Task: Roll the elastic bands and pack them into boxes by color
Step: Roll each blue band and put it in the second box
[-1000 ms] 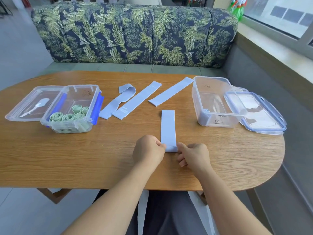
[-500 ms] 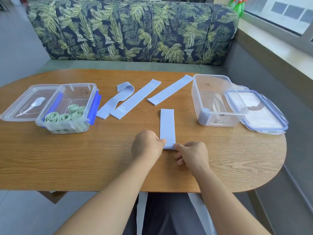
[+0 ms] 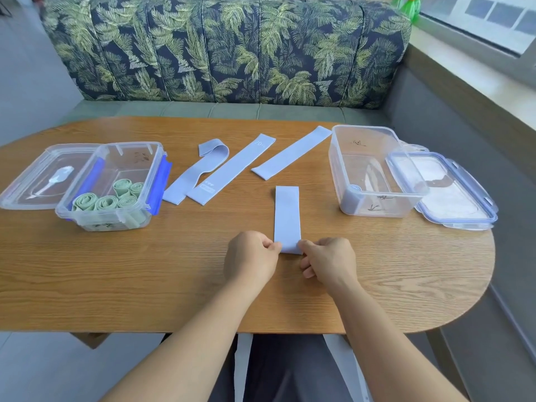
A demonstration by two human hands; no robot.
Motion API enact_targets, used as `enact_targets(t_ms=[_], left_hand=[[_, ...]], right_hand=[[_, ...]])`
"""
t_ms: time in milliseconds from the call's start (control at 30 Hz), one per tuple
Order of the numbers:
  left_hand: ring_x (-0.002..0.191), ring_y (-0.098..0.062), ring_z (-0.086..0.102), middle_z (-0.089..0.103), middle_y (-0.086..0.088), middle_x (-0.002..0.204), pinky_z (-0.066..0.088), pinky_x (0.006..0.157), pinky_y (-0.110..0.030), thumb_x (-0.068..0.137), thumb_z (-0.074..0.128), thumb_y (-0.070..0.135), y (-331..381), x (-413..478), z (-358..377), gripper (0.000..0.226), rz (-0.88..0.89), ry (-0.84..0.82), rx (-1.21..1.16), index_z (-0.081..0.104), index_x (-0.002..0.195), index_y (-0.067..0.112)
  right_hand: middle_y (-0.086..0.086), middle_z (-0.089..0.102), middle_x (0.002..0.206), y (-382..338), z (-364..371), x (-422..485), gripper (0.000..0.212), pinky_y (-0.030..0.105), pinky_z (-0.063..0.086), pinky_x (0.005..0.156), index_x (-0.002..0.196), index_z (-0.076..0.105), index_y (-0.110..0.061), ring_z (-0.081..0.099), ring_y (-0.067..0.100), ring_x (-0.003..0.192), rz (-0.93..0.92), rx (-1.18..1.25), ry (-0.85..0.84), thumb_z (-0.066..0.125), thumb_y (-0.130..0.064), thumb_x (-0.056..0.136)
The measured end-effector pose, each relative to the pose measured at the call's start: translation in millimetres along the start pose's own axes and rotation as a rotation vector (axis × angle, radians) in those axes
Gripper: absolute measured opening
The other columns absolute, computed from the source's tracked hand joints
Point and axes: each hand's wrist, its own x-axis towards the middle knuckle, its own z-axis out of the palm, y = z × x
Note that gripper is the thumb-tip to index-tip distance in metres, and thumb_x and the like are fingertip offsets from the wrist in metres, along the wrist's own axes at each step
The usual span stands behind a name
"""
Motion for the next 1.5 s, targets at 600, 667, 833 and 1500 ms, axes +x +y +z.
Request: enact_targets(t_ms=[600, 667, 833, 1500], left_hand=[[0.063, -0.019, 0.061, 0.063, 0.003, 0.062, 0.04, 0.052, -0.024, 0.086, 0.062, 0.037, 14.8, 25.9, 2.3, 0.032, -0.093, 0.031, 0.097, 0.061, 0.062, 0.015], [0.065, -0.021, 0.062, 0.063, 0.002, 0.063, 0.04, 0.052, -0.024, 0.086, 0.062, 0.037, 16.3, 26.8, 2.7, 0.033, -0.084, 0.046, 0.109, 0.061, 0.062, 0.015], [0.067, -0.018, 0.063, 0.065, 0.004, 0.067, 0.045, 0.056, -0.025, 0.087, 0.063, 0.039, 15.5, 29.0, 3.8, 0.03, -0.038, 0.064, 0.105, 0.066, 0.068, 0.017], [0.074, -0.02, 0.067, 0.071, -0.004, 0.074, 0.052, 0.063, -0.03, 0.087, 0.064, 0.029, -0.6, -23.8, 1.7, 0.024, 0.021, 0.028, 0.001, 0.072, 0.077, 0.009]], right_hand=[[-0.001, 0.069, 0.056, 5.1, -4.5, 7.9, 0.014, 0.024, 0.039, 0.049, 0.087, 0.071, -0.01, 0.058, 0.009, 0.044, -0.043, 0.164, -0.05, 0.067, -0.024, 0.084], [-0.002, 0.069, 0.056, 2.3, -2.6, 7.8, 0.013, 0.026, 0.042, 0.052, 0.085, 0.07, -0.012, 0.059, 0.008, 0.044, -0.052, 0.159, -0.042, 0.069, -0.025, 0.084], [-0.001, 0.069, 0.054, -3.3, 3.5, 13.8, 0.013, 0.03, 0.043, 0.055, 0.081, 0.068, -0.013, 0.06, 0.011, 0.044, -0.029, 0.155, -0.032, 0.068, -0.026, 0.084], [0.001, 0.066, 0.052, 19.8, -3.0, -20.3, 0.013, 0.025, 0.042, 0.051, 0.081, 0.07, -0.003, 0.057, 0.013, 0.045, -0.008, 0.238, -0.061, 0.069, -0.015, 0.086]])
